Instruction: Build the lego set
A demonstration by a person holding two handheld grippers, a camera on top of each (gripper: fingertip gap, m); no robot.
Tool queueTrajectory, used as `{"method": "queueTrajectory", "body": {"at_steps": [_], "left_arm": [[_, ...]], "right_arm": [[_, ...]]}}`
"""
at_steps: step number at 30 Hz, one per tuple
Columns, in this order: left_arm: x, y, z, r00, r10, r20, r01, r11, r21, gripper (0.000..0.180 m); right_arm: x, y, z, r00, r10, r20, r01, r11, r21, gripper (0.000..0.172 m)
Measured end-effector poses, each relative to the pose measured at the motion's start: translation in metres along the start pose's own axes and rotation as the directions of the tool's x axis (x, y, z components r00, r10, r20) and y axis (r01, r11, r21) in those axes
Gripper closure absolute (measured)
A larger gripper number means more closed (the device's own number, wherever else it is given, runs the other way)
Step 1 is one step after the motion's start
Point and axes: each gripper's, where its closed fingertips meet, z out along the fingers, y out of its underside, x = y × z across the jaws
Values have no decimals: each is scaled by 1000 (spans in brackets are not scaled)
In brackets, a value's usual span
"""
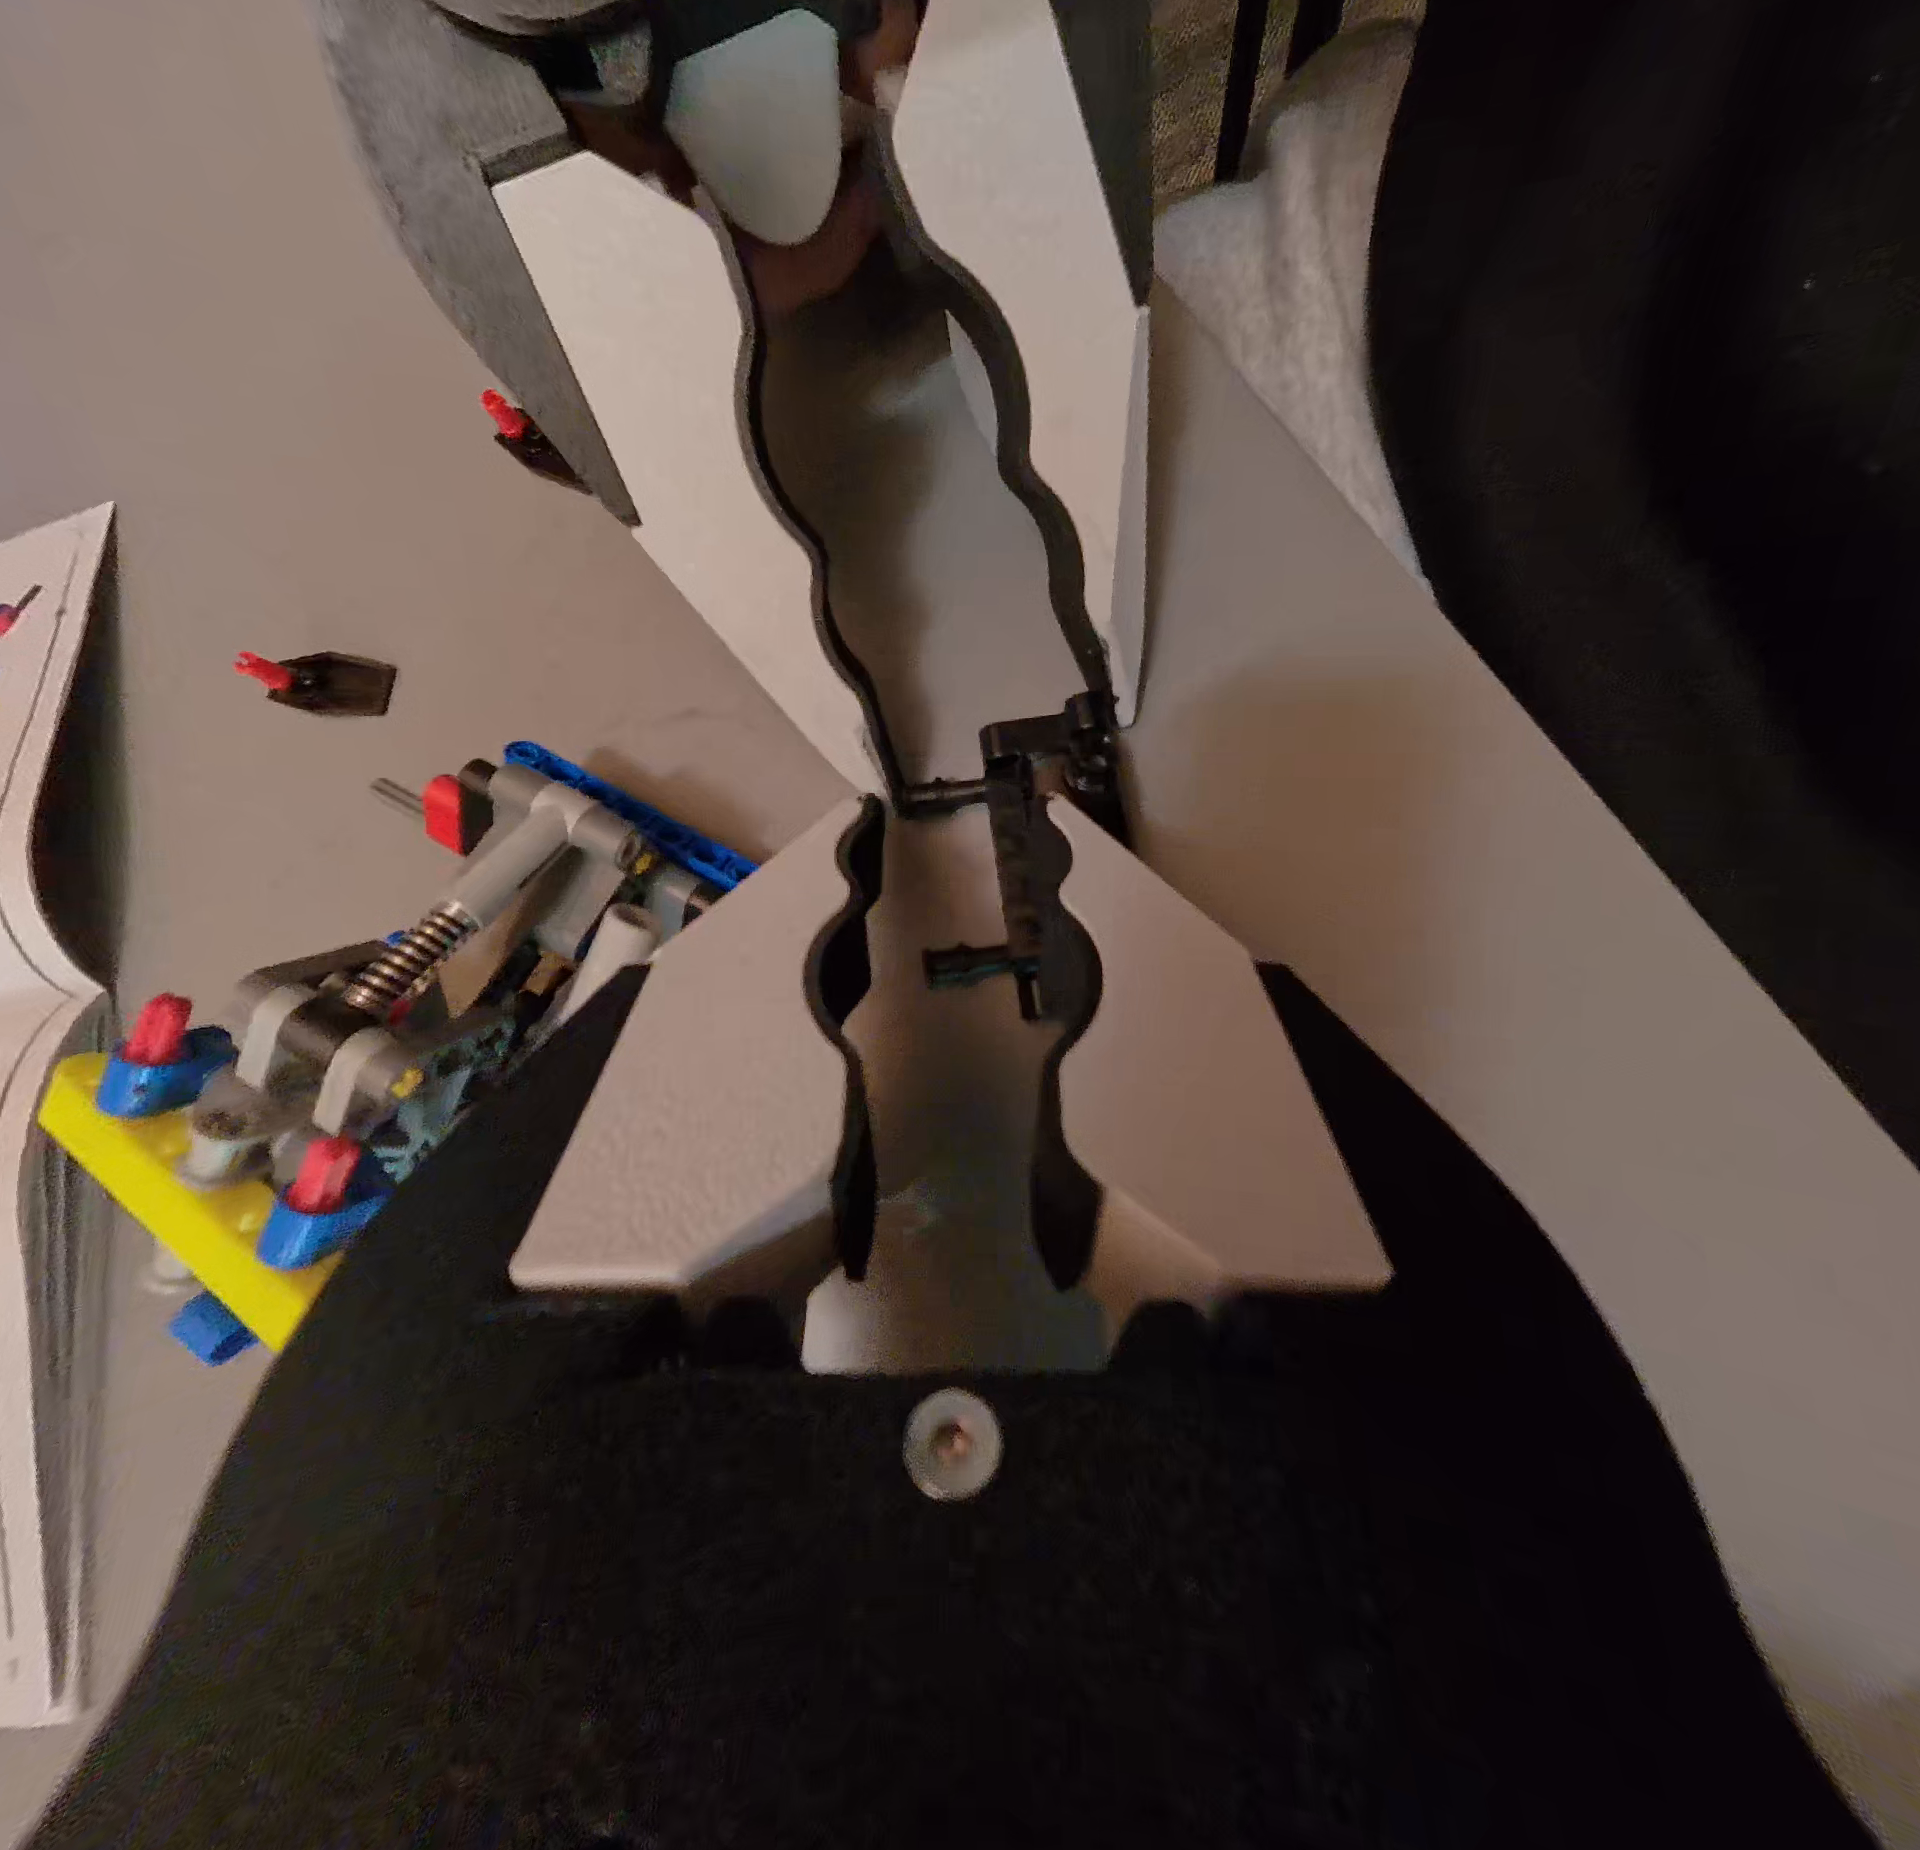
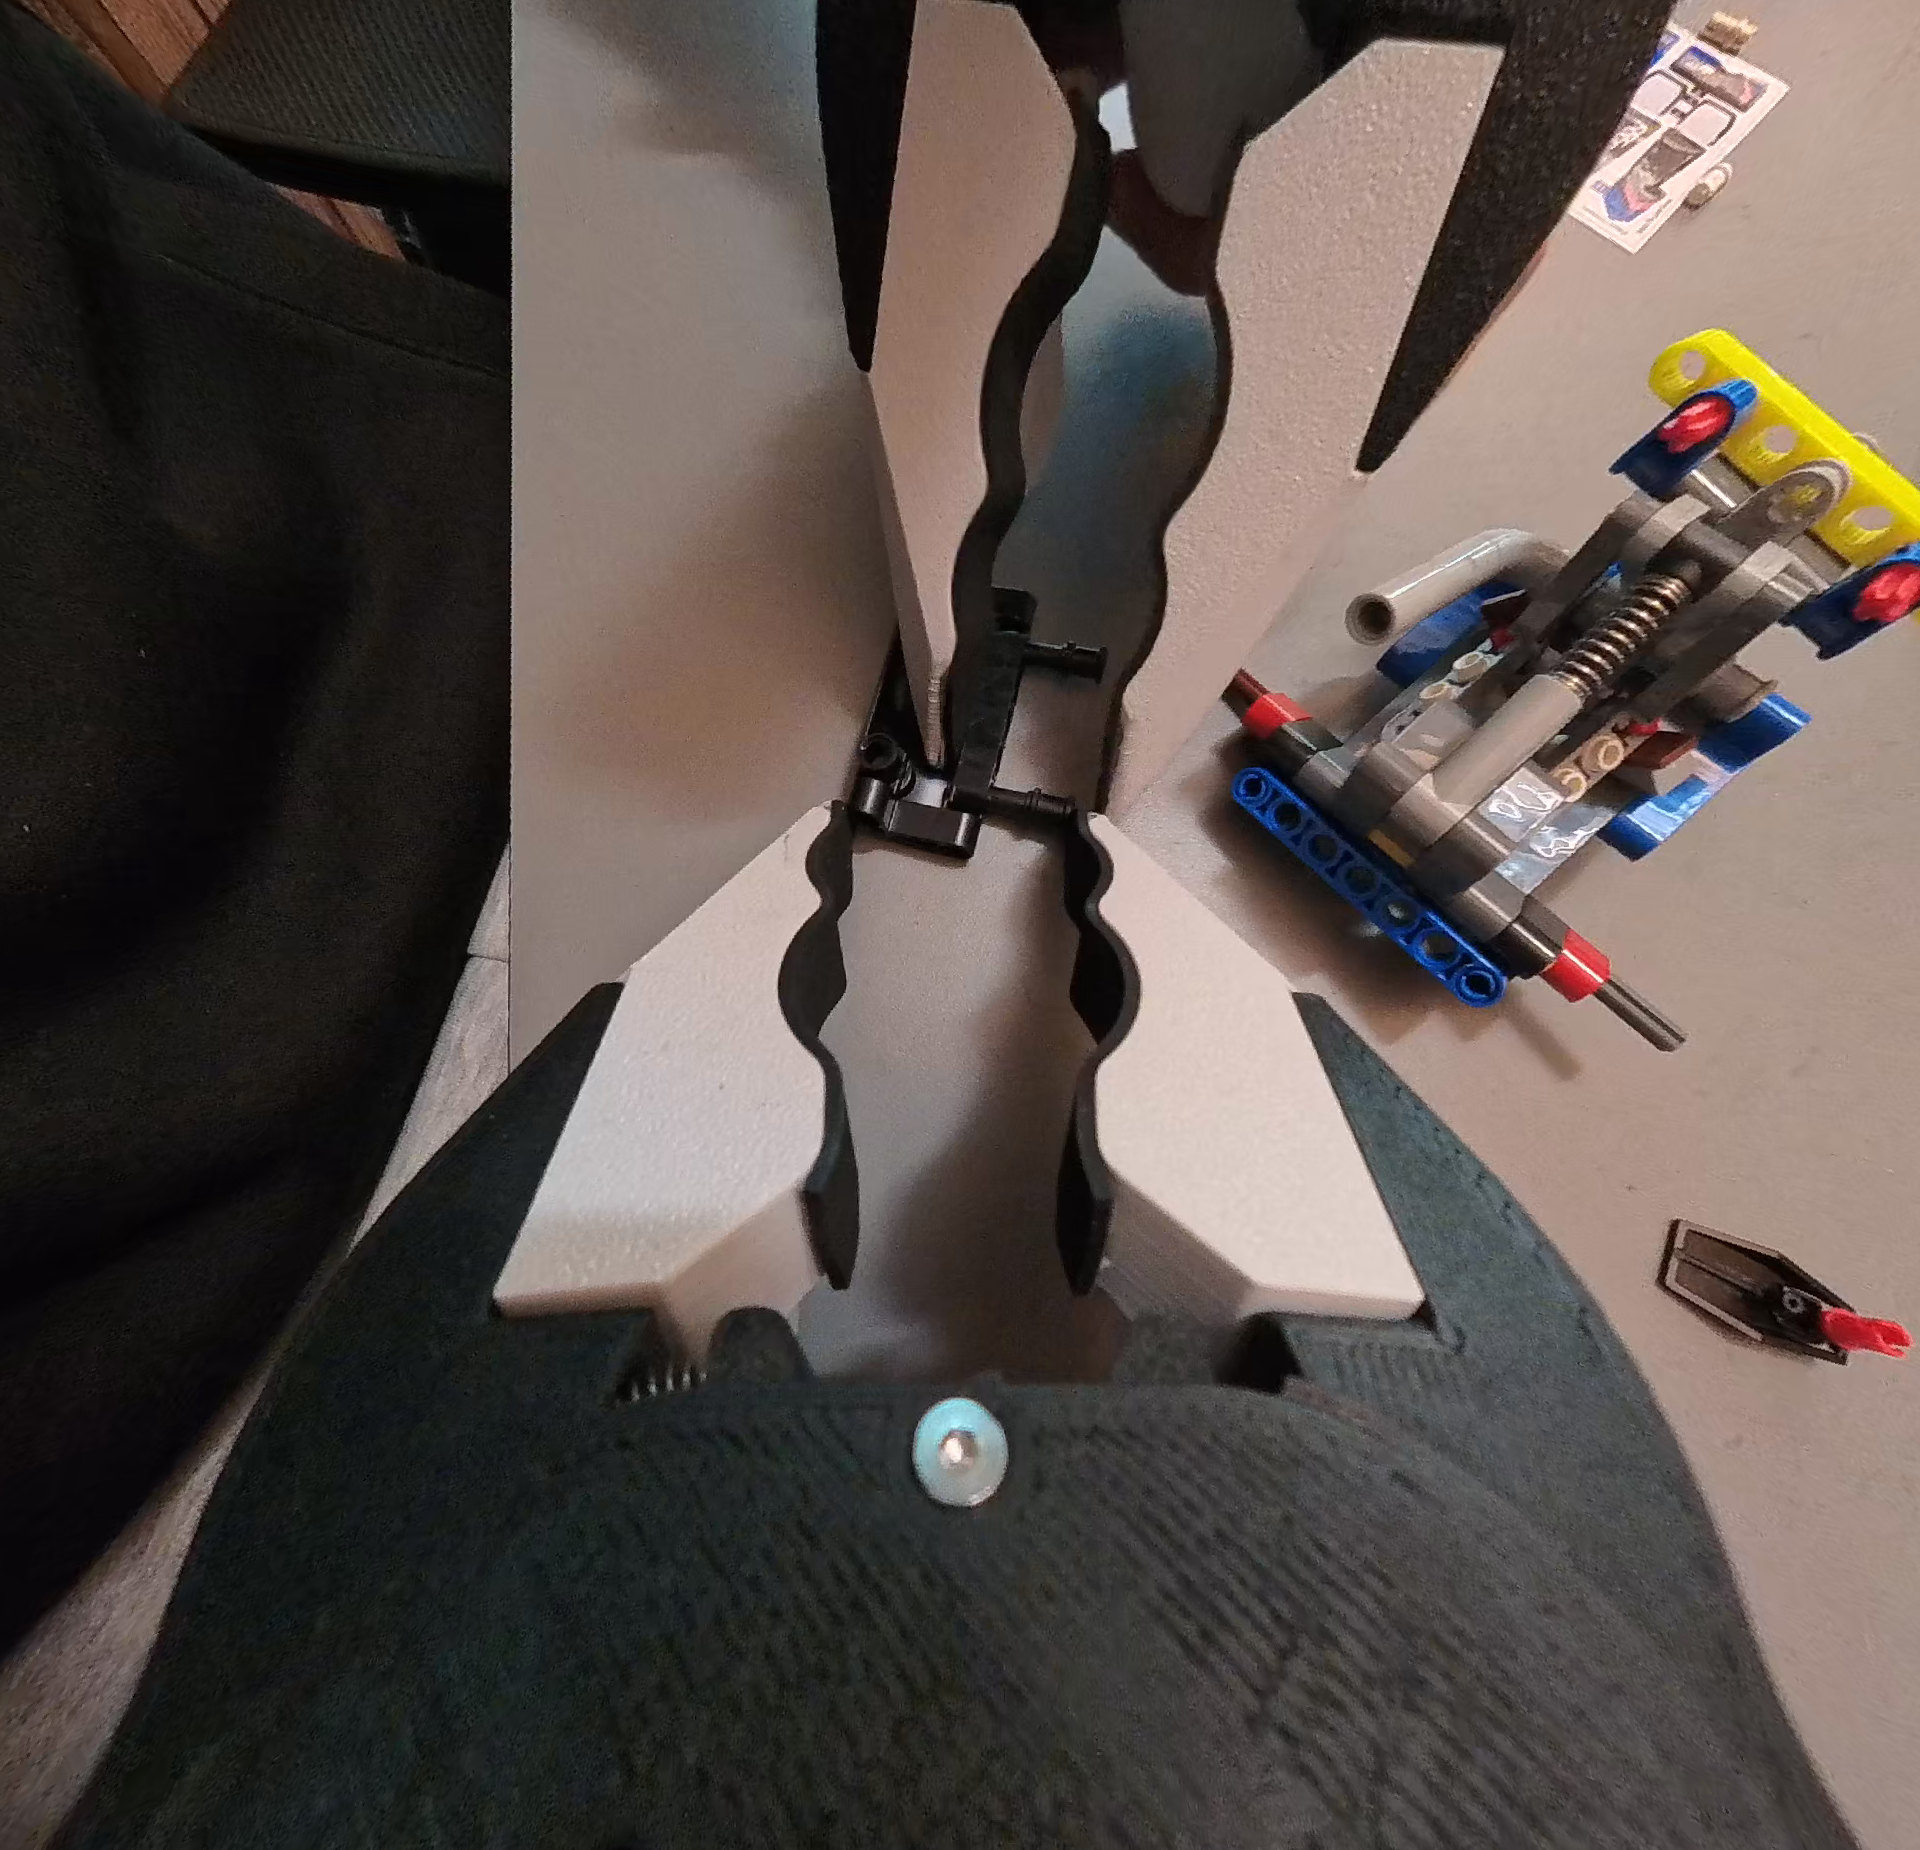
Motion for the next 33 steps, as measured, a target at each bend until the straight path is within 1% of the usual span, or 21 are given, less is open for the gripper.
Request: {"method": "queueTrajectory", "body": {"at_steps": [3, 5, 14, 16, 22, 25, 27, 30, 33], "left_arm": [[0, 0, 0, 1000, -8, 3, 8, 1000, 2, 157], [1, 1, 0, 1000, -4, 8, 4, 1000, -2, 161], [0, 0, 0, 1000, -20, 17, 20, 1000, -14, 161], [-1, 0, 0, 999, -13, 31, 14, 1000, -24, 161], [-1, 0, 0, 999, 40, 19, -39, 998, -46, 162], [0, 1, 0, 999, 32, 13, -31, 999, -27, 162], [-1, 2, -1, 1000, 14, 20, -13, 1000, -27, 161], [0, 3, -1, 1000, -4, 18, 4, 1000, -24, 161], [0, 3, -1, 999, -11, 30, 13, 999, -47, 162]], "right_arm": [[0, 0, 0, 1000, -10, -10, 10, 1000, -1, 132], [1, 0, 0, 1000, -13, -24, 13, 1000, -2, 132], [2, 0, 0, 999, -8, -34, 7, 1000, -4, 133], [2, 0, 0, 999, -10, -37, 10, 1000, -4, 133], [2, -1, 1, 997, -34, -67, 33, 999, -8, 134], [2, -1, 2, 997, -26, -71, 25, 1000, -6, 134], [3, -2, 2, 998, 13, -66, -13, 1000, -2, 133], [3, -3, 3, 996, 27, -86, -27, 1000, -1, 132], [3, -3, 3, 995, 49, -86, -49, 999, -1, 132]]}}
